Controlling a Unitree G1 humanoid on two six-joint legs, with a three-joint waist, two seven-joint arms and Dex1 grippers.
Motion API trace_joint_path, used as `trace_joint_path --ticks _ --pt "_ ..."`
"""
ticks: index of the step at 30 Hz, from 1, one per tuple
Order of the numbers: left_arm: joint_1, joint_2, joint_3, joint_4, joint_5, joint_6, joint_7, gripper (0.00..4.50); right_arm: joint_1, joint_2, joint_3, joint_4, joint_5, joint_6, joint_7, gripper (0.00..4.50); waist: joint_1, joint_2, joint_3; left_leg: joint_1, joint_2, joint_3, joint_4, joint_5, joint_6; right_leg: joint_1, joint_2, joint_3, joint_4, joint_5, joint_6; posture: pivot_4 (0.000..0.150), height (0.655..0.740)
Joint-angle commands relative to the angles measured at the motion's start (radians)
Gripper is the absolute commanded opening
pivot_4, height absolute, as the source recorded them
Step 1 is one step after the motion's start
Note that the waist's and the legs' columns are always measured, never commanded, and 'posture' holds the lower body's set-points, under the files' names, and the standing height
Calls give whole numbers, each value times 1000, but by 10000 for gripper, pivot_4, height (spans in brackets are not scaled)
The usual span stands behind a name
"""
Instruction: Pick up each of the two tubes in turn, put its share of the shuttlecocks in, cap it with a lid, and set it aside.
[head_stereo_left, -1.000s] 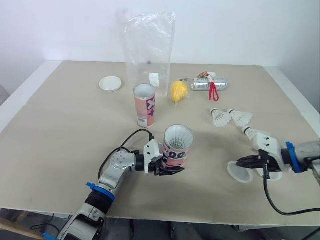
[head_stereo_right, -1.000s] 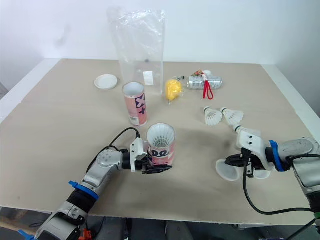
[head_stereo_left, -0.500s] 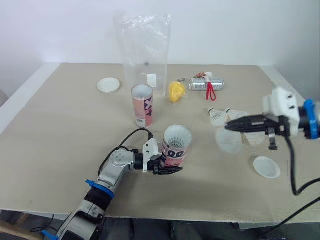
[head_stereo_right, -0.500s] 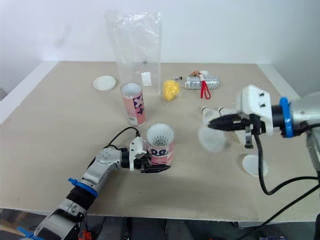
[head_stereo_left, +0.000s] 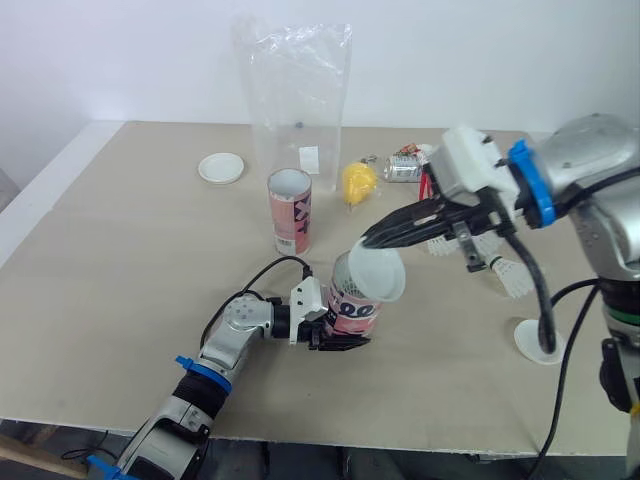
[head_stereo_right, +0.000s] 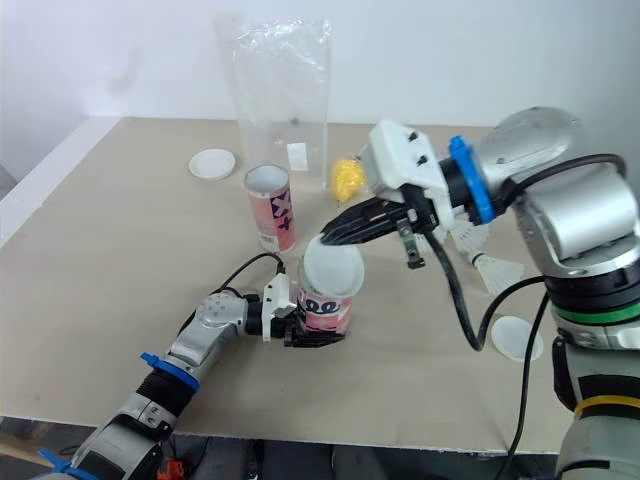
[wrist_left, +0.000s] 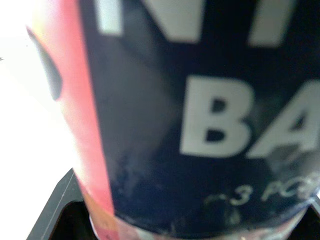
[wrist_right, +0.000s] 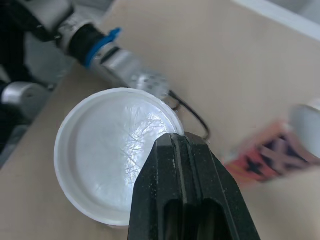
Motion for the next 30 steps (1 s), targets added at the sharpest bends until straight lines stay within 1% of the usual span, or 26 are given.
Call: trace_joint_path --ticks 1,4,11,22,30 --pt "31 14 -11 60 35 23 16 29165 -17 -7 0 35 -52 -76 38 81 0 0 0 0 0 0 0 0 0 0 0 0 0 0 0 1500 7400" --pt "37 18 -10 52 36 26 19 29165 -11 0 19 68 -109 -152 61 81 -1 0 0 0 0 0 0 0 0 1 0 0 0 0 0 1500 7400" --pt "47 23 -7 43 36 37 32 29165 -14 29 32 98 -151 -227 94 81 -1 0 0 1 0 0 0 0 0 1 1 0 0 0 0 1500 7400" --pt "53 22 -11 37 35 42 44 29165 -38 104 51 91 -175 -231 94 81 -1 0 0 1 0 0 0 0 0 1 1 0 0 0 0 1500 7400" --pt "55 23 -10 32 34 48 50 29165 -38 114 64 123 -206 -277 110 81 -1 0 0 1 0 0 0 0 0 1 1 0 0 0 0 1500 7400"
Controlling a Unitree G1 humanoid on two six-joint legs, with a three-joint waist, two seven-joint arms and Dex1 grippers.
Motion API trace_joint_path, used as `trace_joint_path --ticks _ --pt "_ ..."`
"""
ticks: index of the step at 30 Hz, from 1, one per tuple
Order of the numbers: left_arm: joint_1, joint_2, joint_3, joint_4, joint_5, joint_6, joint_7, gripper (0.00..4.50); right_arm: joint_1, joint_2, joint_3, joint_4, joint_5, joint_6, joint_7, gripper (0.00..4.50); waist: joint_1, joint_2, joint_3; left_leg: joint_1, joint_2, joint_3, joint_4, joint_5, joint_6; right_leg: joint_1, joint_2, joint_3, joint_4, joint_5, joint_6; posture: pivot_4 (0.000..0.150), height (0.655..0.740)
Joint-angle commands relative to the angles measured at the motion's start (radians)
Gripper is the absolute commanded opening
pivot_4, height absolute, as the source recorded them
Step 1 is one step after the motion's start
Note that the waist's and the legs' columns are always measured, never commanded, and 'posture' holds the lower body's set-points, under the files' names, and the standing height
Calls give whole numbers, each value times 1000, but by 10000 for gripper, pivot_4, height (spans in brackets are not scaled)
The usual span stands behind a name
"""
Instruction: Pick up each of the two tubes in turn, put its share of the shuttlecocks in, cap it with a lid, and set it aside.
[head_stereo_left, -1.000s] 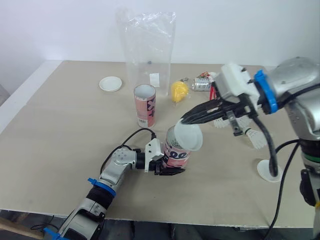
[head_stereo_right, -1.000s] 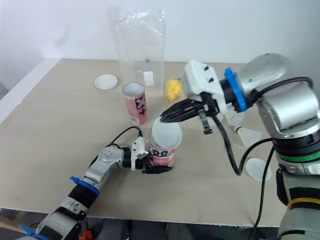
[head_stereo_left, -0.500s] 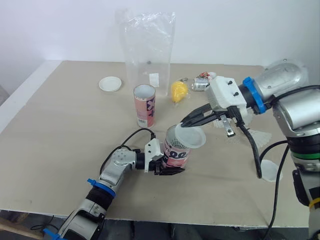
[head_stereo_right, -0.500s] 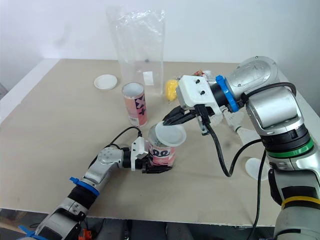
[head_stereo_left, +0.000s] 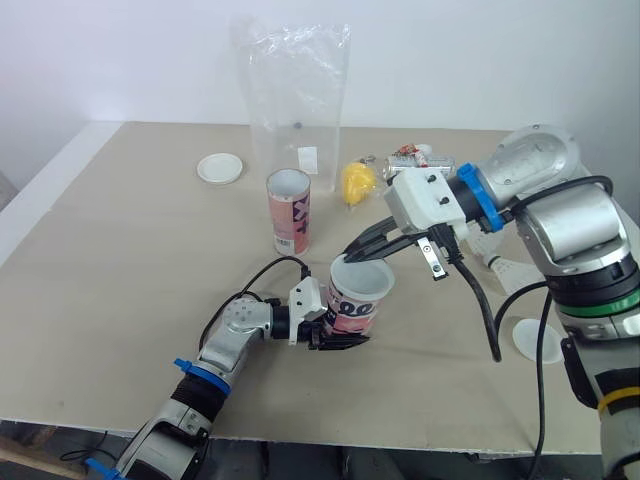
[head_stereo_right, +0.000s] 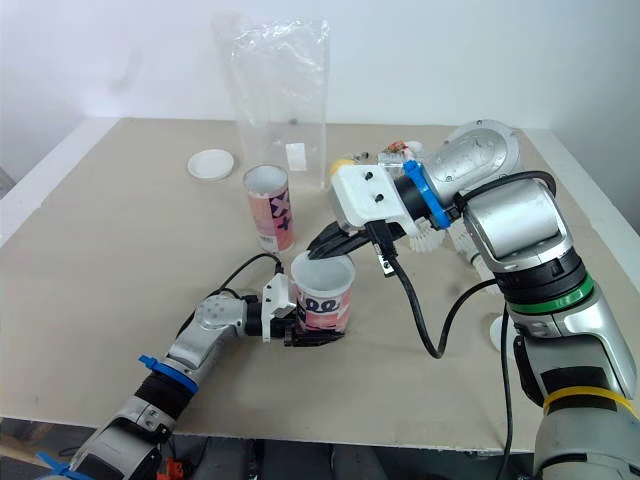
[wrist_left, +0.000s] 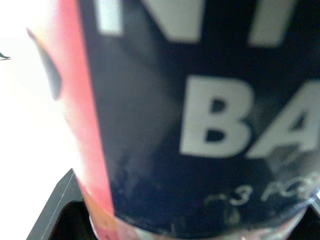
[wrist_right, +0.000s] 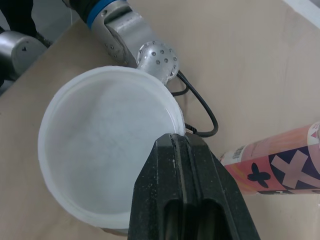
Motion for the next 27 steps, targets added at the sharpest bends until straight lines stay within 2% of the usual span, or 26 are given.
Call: trace_joint_path --ticks 1,27 --pt "38 18 -10 53 34 40 20 29165 -26 -2 -8 14 -16 -43 28 81 0 0 0 0 0 0 0 0 0 0 0 0 0 0 0 1500 7400" --pt "50 27 -9 33 30 64 25 29165 -49 12 -9 62 -49 -115 42 81 0 0 0 0 0 0 -1 0 0 0 0 0 0 0 0 1500 7400"
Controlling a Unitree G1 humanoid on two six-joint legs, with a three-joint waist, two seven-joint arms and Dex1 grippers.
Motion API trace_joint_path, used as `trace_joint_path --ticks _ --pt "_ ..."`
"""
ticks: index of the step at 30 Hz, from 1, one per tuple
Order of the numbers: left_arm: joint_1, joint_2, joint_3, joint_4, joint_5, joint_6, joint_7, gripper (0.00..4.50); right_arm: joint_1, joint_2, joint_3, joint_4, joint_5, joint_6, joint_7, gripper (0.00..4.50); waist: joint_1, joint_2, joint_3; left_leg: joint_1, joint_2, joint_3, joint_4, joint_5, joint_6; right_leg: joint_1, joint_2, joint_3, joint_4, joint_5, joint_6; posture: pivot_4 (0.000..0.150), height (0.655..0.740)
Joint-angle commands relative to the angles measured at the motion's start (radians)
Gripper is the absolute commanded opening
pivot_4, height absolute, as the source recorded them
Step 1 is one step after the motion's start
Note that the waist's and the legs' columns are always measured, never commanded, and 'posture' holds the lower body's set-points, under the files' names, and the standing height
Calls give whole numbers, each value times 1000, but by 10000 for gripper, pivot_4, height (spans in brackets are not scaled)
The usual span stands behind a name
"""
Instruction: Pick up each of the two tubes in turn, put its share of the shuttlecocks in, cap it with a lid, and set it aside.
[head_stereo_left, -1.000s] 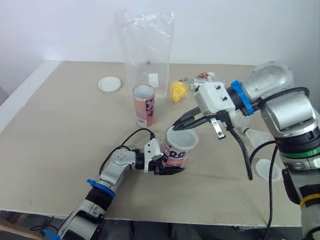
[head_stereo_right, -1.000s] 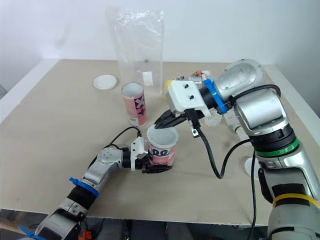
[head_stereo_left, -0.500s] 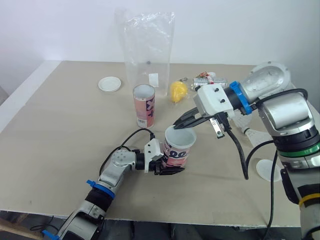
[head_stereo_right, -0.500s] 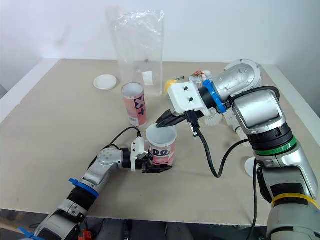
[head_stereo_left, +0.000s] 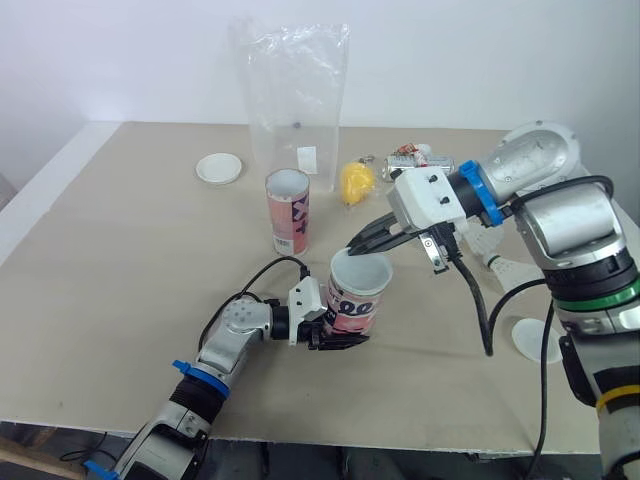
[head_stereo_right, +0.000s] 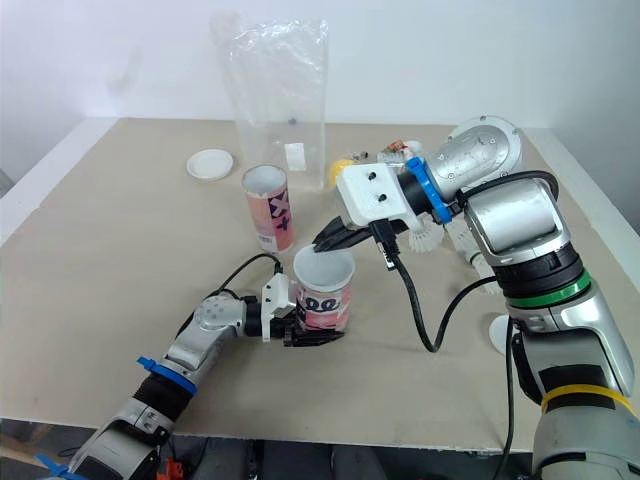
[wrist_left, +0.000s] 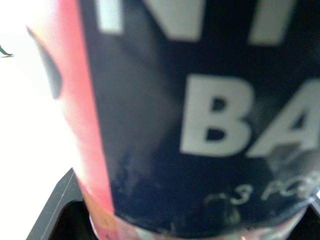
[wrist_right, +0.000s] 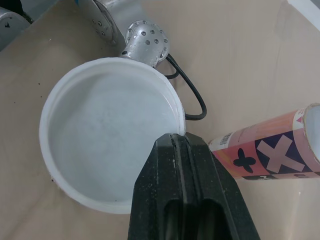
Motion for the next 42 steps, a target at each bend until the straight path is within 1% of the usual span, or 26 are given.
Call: trace_joint_path --ticks 1,9,12,15,17,18,20,21,22,28,32,33,34,35,36,37,38,39,40,42 --pt "39 23 -10 56 30 44 11 29165 -37 1 -9 -7 -1 -10 28 81 0 0 0 0 0 0 0 0 0 0 0 0 0 0 0 1500 7400" --pt "42 23 -10 51 29 50 12 29165 -32 -5 -6 -12 -1 -9 43 81 0 0 0 0 0 0 0 0 0 0 0 0 0 0 0 1500 7400" --pt "42 23 -10 51 28 51 11 29165 -31 -10 -3 -18 9 20 50 81 0 0 0 0 0 0 0 0 0 0 0 0 0 0 0 1500 7400" --pt "38 22 -9 55 27 53 9 29165 -33 -21 -2 -18 11 48 51 9319 0 0 0 0 0 0 0 0 0 0 0 0 0 0 0 1500 7400" --pt "37 22 -9 56 26 55 9 29165 -33 -24 -5 -15 9 45 51 17103 0 0 0 0 0 0 0 0 0 -1 0 0 0 0 0 1500 7400" --pt "36 22 -9 57 26 55 8 29165 -32 -25 -7 -12 6 36 49 23998 0 0 0 0 0 0 0 0 -1 -1 0 0 0 0 0 1500 7400" --pt "35 22 -8 57 26 57 8 29165 -30 -29 -11 -8 6 34 48 29386 0 0 0 0 0 0 0 0 -1 -1 0 0 0 0 -1 1500 7400" --pt "34 22 -7 58 26 58 7 29165 -30 -29 -17 -7 12 39 47 33580 0 0 0 0 0 0 0 0 -1 -1 0 0 0 0 -1 1500 7400" --pt "33 22 -7 58 26 59 7 29165 -32 -27 -27 -6 25 55 40 33580 0 0 0 1 0 0 0 0 -1 -1 0 0 0 0 0 1500 7400" --pt "32 26 -2 59 24 58 5 29165 -74 -16 -199 54 198 296 -60 33580 0 0 0 -1 0 0 0 0 0 0 0 0 0 0 -1 1500 7400" --pt "32 27 5 57 19 62 2 29165 -18 -23 -281 -8 306 426 -104 33580 0 0 0 -1 0 0 0 0 -1 0 0 0 0 0 -1 1500 7400" --pt "33 28 8 55 15 66 0 29165 11 -30 -292 -43 331 453 -109 28537 0 -1 0 -1 0 0 -1 0 0 0 0 0 0 0 -1 1500 7400" --pt "32 28 9 54 14 69 -1 29165 39 -38 -295 -78 348 473 -111 26650 0 -2 0 -1 0 -1 -1 0 0 0 0 0 0 0 -1 1500 7400" --pt "32 30 9 52 12 73 -4 29165 76 -39 -295 -123 366 496 -126 23475 0 -2 0 -1 0 -1 -1 0 -1 0 0 -1 -1 0 -1 1500 7400" --pt "32 31 9 50 11 75 -6 29165 102 -37 -293 -157 378 514 -142 18565 -1 -1 0 -1 0 -1 -1 0 0 0 0 0 -1 0 -1 1500 7400" --pt "31 32 8 49 11 76 -7 29165 120 -32 -290 -182 389 530 -159 15233 -2 0 0 -1 0 0 -1 0 0 1 0 0 0 0 -1 1500 7400" --pt "31 33 8 48 11 77 -9 29165 131 -27 -287 -201 398 544 -175 7929 -3 0 0 -2 0 0 -1 0 0 0 0 0 0 0 -1 1500 7400" --pt "31 34 8 47 12 78 -10 29165 141 -21 -274 -214 393 548 -188 6041 -3 0 0 -2 0 0 -1 0 0 0 0 0 0 0 -1 1500 7400" --pt "31 34 7 46 13 77 -11 29165 148 -14 -257 -224 384 549 -203 1154 -3 0 0 -1 0 -1 -1 0 0 0 1 0 0 0 -1 1500 7400" --pt "31 34 7 46 16 77 -11 29165 153 -11 -227 -231 363 545 -219 1154 -3 0 0 -1 0 -1 -1 0 0 0 1 0 0 0 -1 1500 7400"
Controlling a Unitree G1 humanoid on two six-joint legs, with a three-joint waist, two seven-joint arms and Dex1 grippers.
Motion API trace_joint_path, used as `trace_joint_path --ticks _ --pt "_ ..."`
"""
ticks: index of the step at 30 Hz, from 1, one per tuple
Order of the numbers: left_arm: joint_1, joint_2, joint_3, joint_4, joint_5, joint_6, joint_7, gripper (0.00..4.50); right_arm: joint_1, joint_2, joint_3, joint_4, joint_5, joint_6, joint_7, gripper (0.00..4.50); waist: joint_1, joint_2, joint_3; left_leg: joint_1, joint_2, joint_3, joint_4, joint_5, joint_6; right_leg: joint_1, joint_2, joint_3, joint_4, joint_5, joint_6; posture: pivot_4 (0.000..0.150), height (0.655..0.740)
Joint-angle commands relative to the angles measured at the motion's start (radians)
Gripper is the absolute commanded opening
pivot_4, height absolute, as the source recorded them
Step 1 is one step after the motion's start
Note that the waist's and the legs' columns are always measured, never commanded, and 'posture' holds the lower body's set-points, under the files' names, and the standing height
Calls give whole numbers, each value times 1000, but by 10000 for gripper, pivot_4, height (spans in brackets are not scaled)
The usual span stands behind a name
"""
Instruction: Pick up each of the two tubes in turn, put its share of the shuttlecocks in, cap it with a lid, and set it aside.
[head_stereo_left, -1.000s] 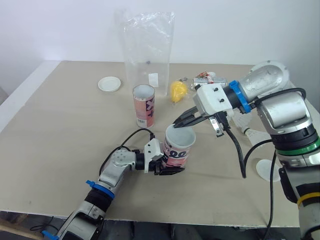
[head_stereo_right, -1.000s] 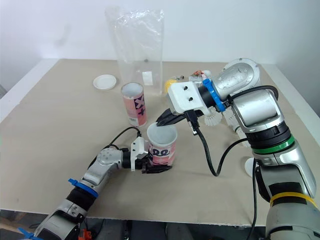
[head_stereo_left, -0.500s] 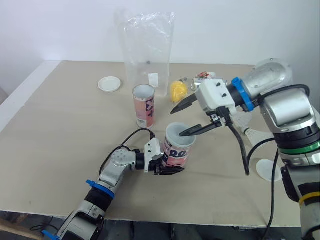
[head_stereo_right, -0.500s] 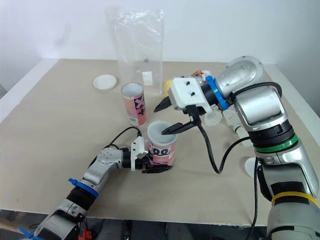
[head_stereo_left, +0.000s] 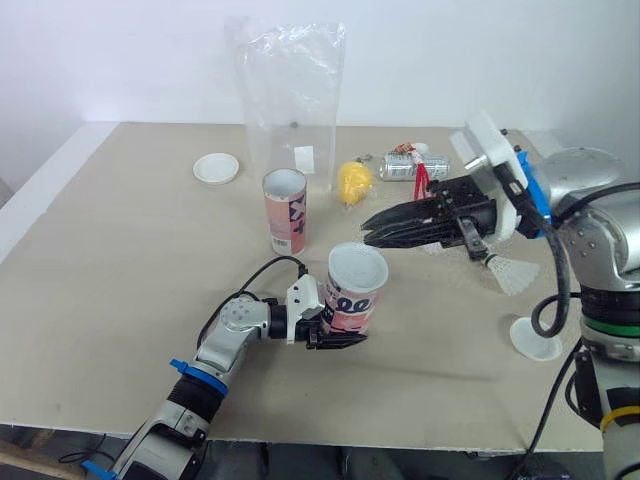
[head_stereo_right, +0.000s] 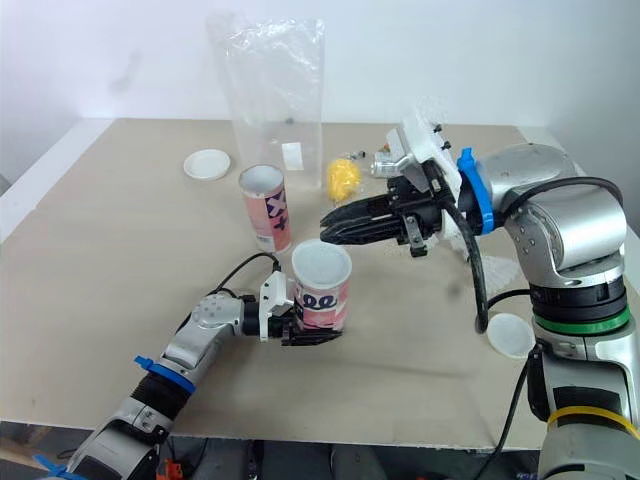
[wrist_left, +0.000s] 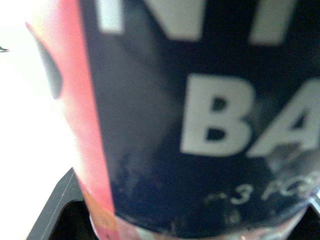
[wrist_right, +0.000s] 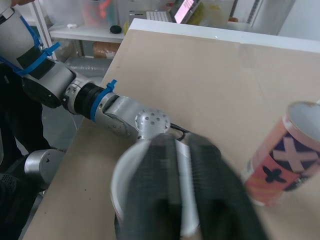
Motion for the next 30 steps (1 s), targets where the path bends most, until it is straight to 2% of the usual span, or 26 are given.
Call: trace_joint_path --ticks 1,9,26,30 --pt "34 28 -6 56 25 38 6 29165 6 7 48 -37 -21 -5 -36 1154 0 0 0 0 0 0 0 0 0 -1 0 0 0 0 0 1500 7400" --pt "48 31 -6 42 29 37 15 29165 4 -3 166 -16 -112 -60 -38 1154 0 -1 0 -1 0 0 0 0 0 -1 0 0 -1 0 0 1500 7400" --pt "64 40 -8 25 29 46 31 29165 -2 -10 280 17 -237 -124 10 1154 -13 -1 -1 4 0 0 -2 -1 -1 -1 0 0 -1 -2 -2 1500 7400" --pt "60 37 -8 28 28 46 33 29165 -5 -23 346 41 -292 -131 25 1154 -21 0 -3 5 1 0 -2 -1 -1 0 0 0 -1 -2 -2 1500 7400"
